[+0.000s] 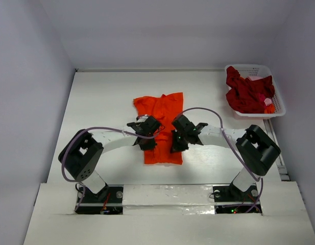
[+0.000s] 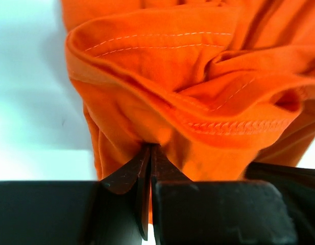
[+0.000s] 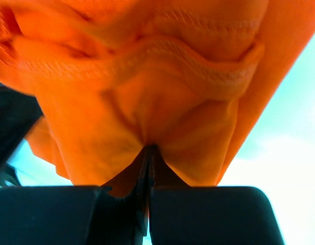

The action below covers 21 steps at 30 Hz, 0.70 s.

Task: Fold and stack the t-shirts
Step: Fold the tshirt

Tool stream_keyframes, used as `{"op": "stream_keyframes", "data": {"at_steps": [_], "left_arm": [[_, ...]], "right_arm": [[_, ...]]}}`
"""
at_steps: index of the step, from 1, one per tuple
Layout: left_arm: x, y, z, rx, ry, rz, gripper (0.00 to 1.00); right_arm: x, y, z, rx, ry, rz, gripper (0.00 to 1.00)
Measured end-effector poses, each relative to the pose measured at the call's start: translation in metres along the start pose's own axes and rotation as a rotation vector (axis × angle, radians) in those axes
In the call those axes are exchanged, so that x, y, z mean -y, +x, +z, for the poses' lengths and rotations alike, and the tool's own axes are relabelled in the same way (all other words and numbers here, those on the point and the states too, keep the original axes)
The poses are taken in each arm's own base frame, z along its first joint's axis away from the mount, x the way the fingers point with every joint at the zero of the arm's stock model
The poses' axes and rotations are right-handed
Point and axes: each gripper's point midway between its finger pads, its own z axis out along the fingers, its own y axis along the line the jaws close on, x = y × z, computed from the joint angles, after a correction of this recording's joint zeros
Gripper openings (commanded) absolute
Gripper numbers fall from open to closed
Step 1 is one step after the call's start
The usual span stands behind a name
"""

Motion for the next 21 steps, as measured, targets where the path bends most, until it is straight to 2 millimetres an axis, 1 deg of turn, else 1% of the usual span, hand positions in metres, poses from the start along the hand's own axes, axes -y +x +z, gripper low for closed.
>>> {"op": "stream_keyframes", "data": {"at_steps": [5, 10, 13, 17, 21], "left_arm": [[-0.019, 0.021, -0.013, -0.05, -0.037, 0.011, 0.0], [-0.041, 0.037, -0.024, -0.1, -0.099, 0.019, 0.0], [-0.05, 0.041, -0.028, -0.114, -0.123, 0.023, 0.0], [-0.053, 0.043, -0.032, -0.12, -0.131, 0.023, 0.0], [-0.056, 0.044, -0.035, -0.124, -0.14, 0.021, 0.0]], "right_arm": [[0.01, 0.018, -0.013, -0.024, 0.029, -0.001, 0.0], [0.01, 0.018, -0.025, -0.008, 0.032, 0.002, 0.0], [0.01, 0.02, -0.026, -0.008, 0.032, 0.009, 0.0], [0.012, 0.029, -0.025, -0.025, 0.04, 0.007, 0.0], [0.009, 0.033, -0.025, -0.032, 0.037, -0.002, 0.0]]}}
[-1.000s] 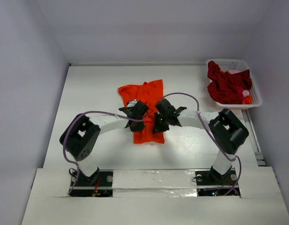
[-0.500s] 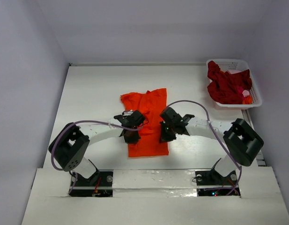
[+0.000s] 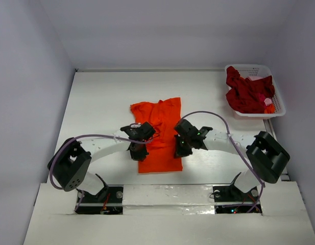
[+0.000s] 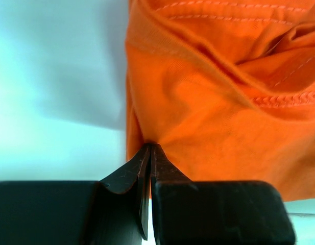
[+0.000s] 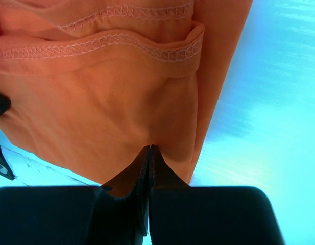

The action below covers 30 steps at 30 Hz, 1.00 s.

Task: Fold and stack the t-shirts
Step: Fold the tshirt

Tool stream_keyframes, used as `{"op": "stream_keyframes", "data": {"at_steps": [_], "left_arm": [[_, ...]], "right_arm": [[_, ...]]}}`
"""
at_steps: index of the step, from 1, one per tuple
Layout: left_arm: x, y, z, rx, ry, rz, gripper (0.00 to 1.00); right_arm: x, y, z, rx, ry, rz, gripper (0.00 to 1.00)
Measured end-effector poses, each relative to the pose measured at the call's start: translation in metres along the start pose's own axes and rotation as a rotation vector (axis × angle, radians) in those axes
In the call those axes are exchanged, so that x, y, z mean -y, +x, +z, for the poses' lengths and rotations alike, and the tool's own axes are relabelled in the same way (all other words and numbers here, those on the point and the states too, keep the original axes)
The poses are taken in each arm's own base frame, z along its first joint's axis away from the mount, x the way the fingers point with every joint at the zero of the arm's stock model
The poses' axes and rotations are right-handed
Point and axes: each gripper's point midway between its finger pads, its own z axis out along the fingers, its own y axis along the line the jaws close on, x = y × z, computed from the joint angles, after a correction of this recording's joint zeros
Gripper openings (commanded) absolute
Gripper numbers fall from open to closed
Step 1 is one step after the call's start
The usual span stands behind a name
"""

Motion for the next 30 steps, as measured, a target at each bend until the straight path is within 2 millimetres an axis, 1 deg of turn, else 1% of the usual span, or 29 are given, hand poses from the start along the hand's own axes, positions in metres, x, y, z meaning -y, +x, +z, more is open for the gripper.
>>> {"op": "stream_keyframes", "data": {"at_steps": [2, 4, 6, 8, 9, 10, 11, 12, 13, 15, 16, 17, 18, 19, 21, 23, 25, 27, 30], "left_arm": [[-0.002, 0.0, -0.004, 0.0, -0.003, -0.002, 0.0], [-0.002, -0.002, -0.013, 0.009, 0.002, -0.005, 0.0], [0.004, -0.01, -0.029, 0.038, 0.029, -0.013, 0.0], [0.015, -0.025, -0.051, 0.091, 0.077, -0.024, 0.02], [0.022, -0.034, -0.063, 0.126, 0.11, -0.03, 0.09], [0.027, -0.042, -0.075, 0.161, 0.139, -0.036, 0.23], [0.032, -0.053, -0.087, 0.202, 0.17, -0.047, 0.27], [0.036, -0.062, -0.097, 0.233, 0.197, -0.055, 0.29], [0.037, -0.072, -0.106, 0.268, 0.22, -0.068, 0.33], [0.033, -0.098, -0.115, 0.331, 0.243, -0.117, 0.37], [0.026, -0.114, -0.116, 0.362, 0.24, -0.149, 0.42], [0.021, -0.128, -0.116, 0.394, 0.239, -0.166, 0.44], [0.012, -0.142, -0.113, 0.413, 0.22, -0.201, 0.51], [0.004, -0.156, -0.11, 0.438, 0.205, -0.22, 0.54], [-0.008, -0.181, -0.103, 0.477, 0.181, -0.253, 0.58], [-0.016, -0.2, -0.092, 0.495, 0.159, -0.264, 0.59], [-0.023, -0.218, -0.078, 0.503, 0.135, -0.274, 0.58], [-0.028, -0.234, -0.065, 0.505, 0.125, -0.281, 0.56], [-0.031, -0.256, -0.049, 0.511, 0.119, -0.29, 0.52]], "right_arm": [[0.0, 0.001, 0.0, -0.003, 0.001, -0.001, 0.0], [-0.001, 0.002, -0.002, -0.009, 0.007, -0.001, 0.0], [-0.004, -0.001, -0.007, -0.004, 0.012, -0.002, 0.0], [-0.011, -0.01, -0.018, 0.021, 0.007, -0.005, 0.0], [-0.016, -0.016, -0.026, 0.043, 0.0, -0.01, 0.11], [-0.023, -0.025, -0.035, 0.07, -0.012, -0.014, 0.18], [-0.03, -0.033, -0.045, 0.099, -0.017, -0.025, 0.27], [-0.037, -0.044, -0.055, 0.13, -0.019, -0.034, 0.43], [-0.046, -0.058, -0.066, 0.171, -0.029, -0.043, 0.51], [-0.06, -0.084, -0.085, 0.24, -0.047, -0.069, 0.62], [-0.065, -0.098, -0.094, 0.274, -0.06, -0.074, 0.63], [-0.065, -0.113, -0.1, 0.303, -0.063, -0.068, 0.65], [-0.061, -0.13, -0.107, 0.334, -0.063, -0.054, 0.65], [-0.051, -0.147, -0.11, 0.352, -0.057, -0.031, 0.66], [-0.026, -0.178, -0.112, 0.384, -0.028, 0.02, 0.69], [0.003, -0.209, -0.105, 0.398, 0.024, 0.073, 0.69], [0.025, -0.235, -0.095, 0.396, 0.061, 0.109, 0.69], [0.036, -0.252, -0.083, 0.384, 0.073, 0.121, 0.69], [0.04, -0.272, -0.069, 0.364, 0.065, 0.126, 0.69]]}}
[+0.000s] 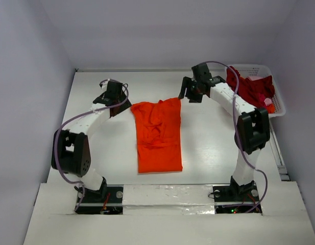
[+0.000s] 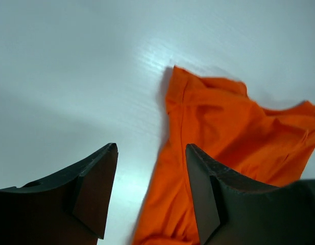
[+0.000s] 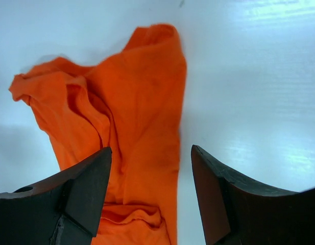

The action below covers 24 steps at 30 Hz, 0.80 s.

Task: Fold and stack the t-shirts
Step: Fold the tshirt

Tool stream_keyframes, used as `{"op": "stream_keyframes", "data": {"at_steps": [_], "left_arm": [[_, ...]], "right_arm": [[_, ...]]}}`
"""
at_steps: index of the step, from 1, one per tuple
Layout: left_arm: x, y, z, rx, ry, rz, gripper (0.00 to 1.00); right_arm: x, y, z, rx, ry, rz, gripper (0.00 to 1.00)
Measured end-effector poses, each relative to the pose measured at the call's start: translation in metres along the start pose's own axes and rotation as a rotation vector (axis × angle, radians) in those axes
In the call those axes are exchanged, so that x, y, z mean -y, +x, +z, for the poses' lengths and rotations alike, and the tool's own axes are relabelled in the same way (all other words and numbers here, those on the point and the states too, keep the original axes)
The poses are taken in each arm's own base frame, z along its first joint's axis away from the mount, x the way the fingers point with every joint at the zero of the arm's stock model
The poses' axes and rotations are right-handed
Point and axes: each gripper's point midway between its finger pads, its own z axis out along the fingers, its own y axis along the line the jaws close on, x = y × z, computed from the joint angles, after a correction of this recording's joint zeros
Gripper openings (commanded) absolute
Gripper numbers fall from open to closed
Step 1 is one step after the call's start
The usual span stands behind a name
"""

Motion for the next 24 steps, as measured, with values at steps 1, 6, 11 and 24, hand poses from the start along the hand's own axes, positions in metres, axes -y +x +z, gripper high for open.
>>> {"op": "stream_keyframes", "data": {"at_steps": [1, 6, 11, 24], "left_arm": [[0.001, -0.005, 0.008, 0.004, 0.001, -0.002, 0.51], [0.009, -0.021, 0.04, 0.012, 0.043, -0.016, 0.5], [0.008, -0.011, 0.067, -0.055, 0.08, -0.034, 0.49], [0.033, -0.012, 0.089, -0.118, 0.17, -0.03, 0.46]], "right_arm": [[-0.002, -0.006, 0.005, 0.0, -0.009, -0.001, 0.69], [-0.009, -0.026, 0.024, -0.004, -0.058, 0.002, 0.69], [-0.005, -0.022, 0.034, -0.067, -0.117, 0.034, 0.69], [0.003, -0.033, 0.055, -0.136, -0.241, 0.142, 0.69]]}}
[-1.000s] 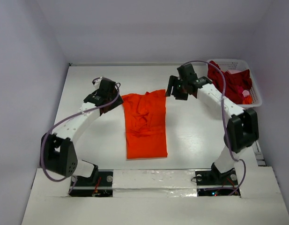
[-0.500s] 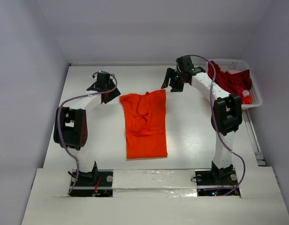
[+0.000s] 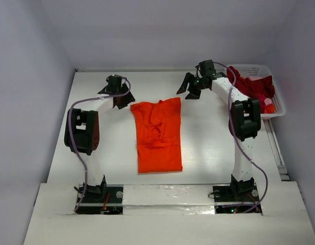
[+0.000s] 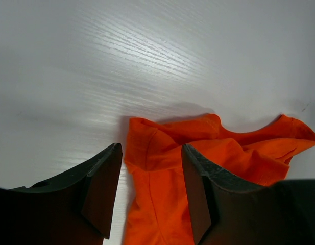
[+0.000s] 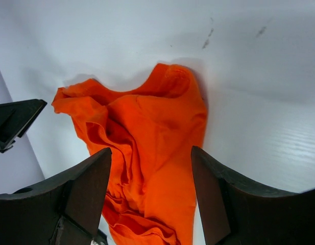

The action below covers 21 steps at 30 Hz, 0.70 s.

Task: Fold and stack the t-shirts
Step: Fold the tshirt

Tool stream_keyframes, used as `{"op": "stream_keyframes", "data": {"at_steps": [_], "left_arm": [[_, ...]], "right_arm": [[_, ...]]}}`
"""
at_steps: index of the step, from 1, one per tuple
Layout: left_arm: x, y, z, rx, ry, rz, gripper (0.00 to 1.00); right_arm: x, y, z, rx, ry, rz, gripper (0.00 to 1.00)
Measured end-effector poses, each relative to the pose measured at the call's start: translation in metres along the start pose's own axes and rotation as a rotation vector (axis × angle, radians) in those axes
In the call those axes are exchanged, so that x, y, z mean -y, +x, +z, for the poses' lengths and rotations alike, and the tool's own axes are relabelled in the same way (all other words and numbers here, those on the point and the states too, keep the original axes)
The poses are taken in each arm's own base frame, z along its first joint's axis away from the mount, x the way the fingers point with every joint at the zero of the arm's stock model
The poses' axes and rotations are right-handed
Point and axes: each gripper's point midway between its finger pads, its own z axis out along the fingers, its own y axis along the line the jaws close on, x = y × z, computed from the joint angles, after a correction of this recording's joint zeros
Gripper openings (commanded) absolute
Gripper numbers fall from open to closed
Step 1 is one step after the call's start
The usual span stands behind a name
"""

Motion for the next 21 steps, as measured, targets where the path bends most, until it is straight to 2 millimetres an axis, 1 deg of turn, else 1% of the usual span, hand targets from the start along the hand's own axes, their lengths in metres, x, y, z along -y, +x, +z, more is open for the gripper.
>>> {"op": "stream_keyframes", "data": {"at_steps": [7, 13, 21], "left_arm": [[0.005, -0.001, 0.01, -0.021, 0.018, -0.005, 0.45], [0.003, 0.0, 0.015, -0.033, 0.005, -0.006, 0.44], [-0.002, 0.002, 0.015, -0.044, -0.016, -0.006, 0.42]], "right_arm": [[0.0, 0.002, 0.017, -0.039, -0.038, 0.015, 0.7], [0.001, 0.002, 0.019, -0.043, -0.04, 0.026, 0.7], [-0.002, -0.002, 0.019, -0.027, -0.051, 0.031, 0.7]]}}
